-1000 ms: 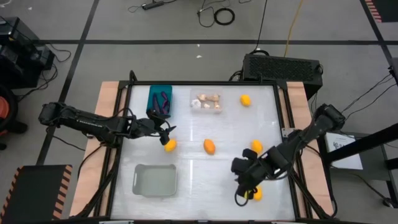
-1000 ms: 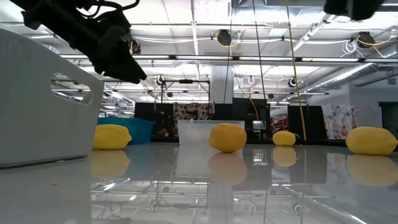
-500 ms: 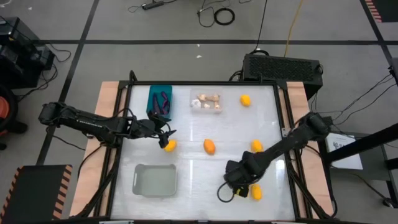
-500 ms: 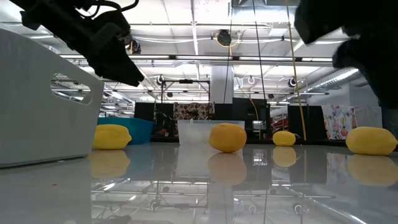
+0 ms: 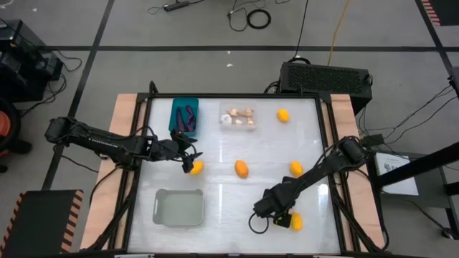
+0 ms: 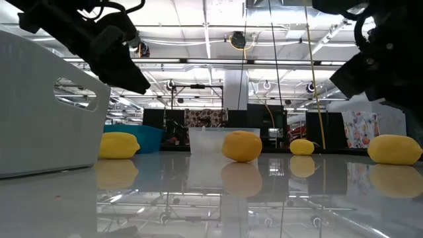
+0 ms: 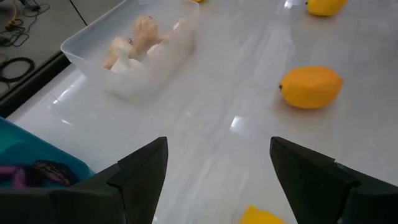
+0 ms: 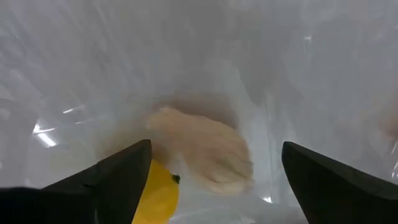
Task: Sort produce into baskets
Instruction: Put the garlic into the transparent bin
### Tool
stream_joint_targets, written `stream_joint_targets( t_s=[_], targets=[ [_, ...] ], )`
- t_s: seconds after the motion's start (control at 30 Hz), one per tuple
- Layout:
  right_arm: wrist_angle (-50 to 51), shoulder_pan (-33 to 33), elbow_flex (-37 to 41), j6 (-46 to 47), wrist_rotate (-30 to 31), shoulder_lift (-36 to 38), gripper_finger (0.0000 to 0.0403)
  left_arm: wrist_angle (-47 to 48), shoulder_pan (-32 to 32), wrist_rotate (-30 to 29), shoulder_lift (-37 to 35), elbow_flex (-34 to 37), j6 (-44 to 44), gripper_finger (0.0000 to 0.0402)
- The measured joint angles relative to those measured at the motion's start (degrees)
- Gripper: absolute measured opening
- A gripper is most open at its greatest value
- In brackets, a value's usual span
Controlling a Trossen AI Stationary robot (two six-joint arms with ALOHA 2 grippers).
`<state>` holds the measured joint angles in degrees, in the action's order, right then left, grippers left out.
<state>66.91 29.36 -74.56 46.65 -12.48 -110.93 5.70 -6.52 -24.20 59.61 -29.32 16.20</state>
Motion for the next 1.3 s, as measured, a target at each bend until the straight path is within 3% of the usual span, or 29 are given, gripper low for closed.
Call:
stream_joint_targets(
  t_s=[0.13, 0.53, 0.7, 1.13, 1.3],
  targets=[
    [-0.96, 0.06, 0.0, -0.81, -2.82, -0.7, 0.0352, -0.03, 0.0, 0.0, 0.0, 0.0, -0.02, 0.029],
    [-0.34, 0.11, -0.02, -1.59, -2.76, -0.77, 0.0342, -0.07, 0.0, 0.0, 0.0, 0.02, -0.02, 0.029],
    [-0.5, 0.11, -0.02, -1.94, -2.67, -0.77, 0.0287, -0.07, 0.0, 0.0, 0.0, 0.02, -0.02, 0.029],
    [-0.77, 0.04, -0.07, -6.86, -2.74, -0.77, 0.0088, -0.07, 0.0, -0.02, 0.0, 0.02, 0.0, 0.029],
    [-0.44, -1.08, -0.07, -11.56, -2.91, -0.75, 0.006, -0.27, 0.02, -0.03, 0.0, 0.02, 0.03, 0.029]
  ],
)
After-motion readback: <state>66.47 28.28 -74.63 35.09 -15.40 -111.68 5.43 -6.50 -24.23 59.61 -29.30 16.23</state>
